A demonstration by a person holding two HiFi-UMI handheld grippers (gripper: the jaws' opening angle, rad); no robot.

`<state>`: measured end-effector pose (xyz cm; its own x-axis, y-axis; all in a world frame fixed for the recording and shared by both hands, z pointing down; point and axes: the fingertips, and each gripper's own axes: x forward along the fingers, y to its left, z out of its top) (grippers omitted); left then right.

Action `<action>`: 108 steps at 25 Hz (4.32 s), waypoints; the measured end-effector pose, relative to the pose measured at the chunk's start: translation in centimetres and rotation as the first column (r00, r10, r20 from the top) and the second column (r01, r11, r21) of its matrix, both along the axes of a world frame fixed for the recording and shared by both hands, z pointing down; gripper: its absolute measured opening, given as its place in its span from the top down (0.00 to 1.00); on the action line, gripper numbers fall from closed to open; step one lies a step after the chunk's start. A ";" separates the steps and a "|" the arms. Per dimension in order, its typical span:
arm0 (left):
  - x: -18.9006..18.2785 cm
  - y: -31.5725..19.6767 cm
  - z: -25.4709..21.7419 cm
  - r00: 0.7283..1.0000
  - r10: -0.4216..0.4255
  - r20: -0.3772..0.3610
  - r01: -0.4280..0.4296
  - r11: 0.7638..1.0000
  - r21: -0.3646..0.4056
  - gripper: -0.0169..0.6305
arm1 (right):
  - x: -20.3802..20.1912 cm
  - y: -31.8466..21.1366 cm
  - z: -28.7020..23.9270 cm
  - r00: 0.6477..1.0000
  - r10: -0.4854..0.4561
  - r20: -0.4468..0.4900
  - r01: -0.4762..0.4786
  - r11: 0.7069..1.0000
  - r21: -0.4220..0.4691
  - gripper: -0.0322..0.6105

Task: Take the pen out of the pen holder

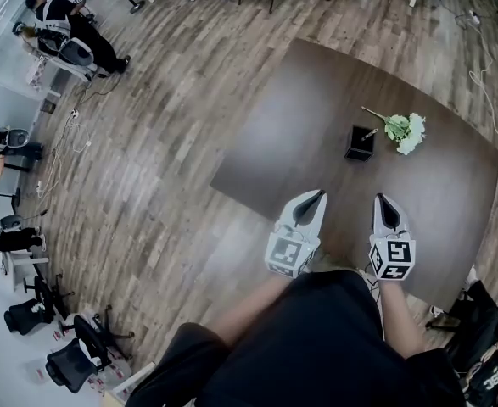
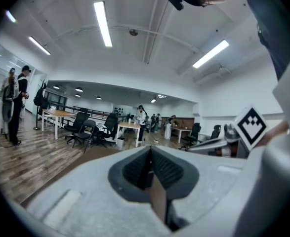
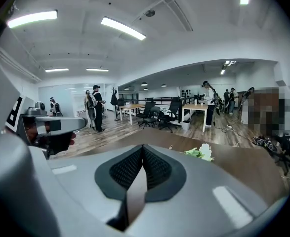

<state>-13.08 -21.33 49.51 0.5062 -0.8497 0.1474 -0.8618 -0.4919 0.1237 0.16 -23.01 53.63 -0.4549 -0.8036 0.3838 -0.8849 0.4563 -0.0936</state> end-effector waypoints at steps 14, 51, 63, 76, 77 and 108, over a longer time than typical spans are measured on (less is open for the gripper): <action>7.0 -11.9 6.4 0.992 0.120 0.043 -0.115 0.988 -0.105 0.97 | 4.2 -14.0 8.1 0.999 0.053 0.010 -0.051 0.990 -0.131 0.93; 6.6 -23.5 15.6 0.988 0.146 0.041 -0.137 0.975 -0.176 0.97 | 1.4 -27.6 20.3 0.994 0.105 0.016 -0.096 0.951 -0.294 0.86; 3.8 -19.3 11.6 0.985 0.172 0.012 -0.168 0.975 -0.144 0.97 | 0.3 -23.2 12.2 0.992 0.127 0.026 -0.121 0.978 -0.169 0.86; -2.3 -12.2 3.4 0.967 0.249 -0.051 -0.252 0.964 -0.084 0.97 | -2.4 -12.9 2.1 0.967 0.254 0.008 -0.253 0.966 -0.060 0.86; -2.5 -11.7 3.1 0.964 0.260 -0.053 -0.264 0.961 -0.083 0.97 | -2.4 -12.1 1.6 0.963 0.270 0.010 -0.269 0.962 -0.055 0.86; 10.2 -4.9 -2.8 0.966 0.257 -0.030 -0.257 0.966 0.005 0.97 | 17.1 0.9 -5.8 0.928 0.373 0.004 -0.373 0.927 0.034 0.86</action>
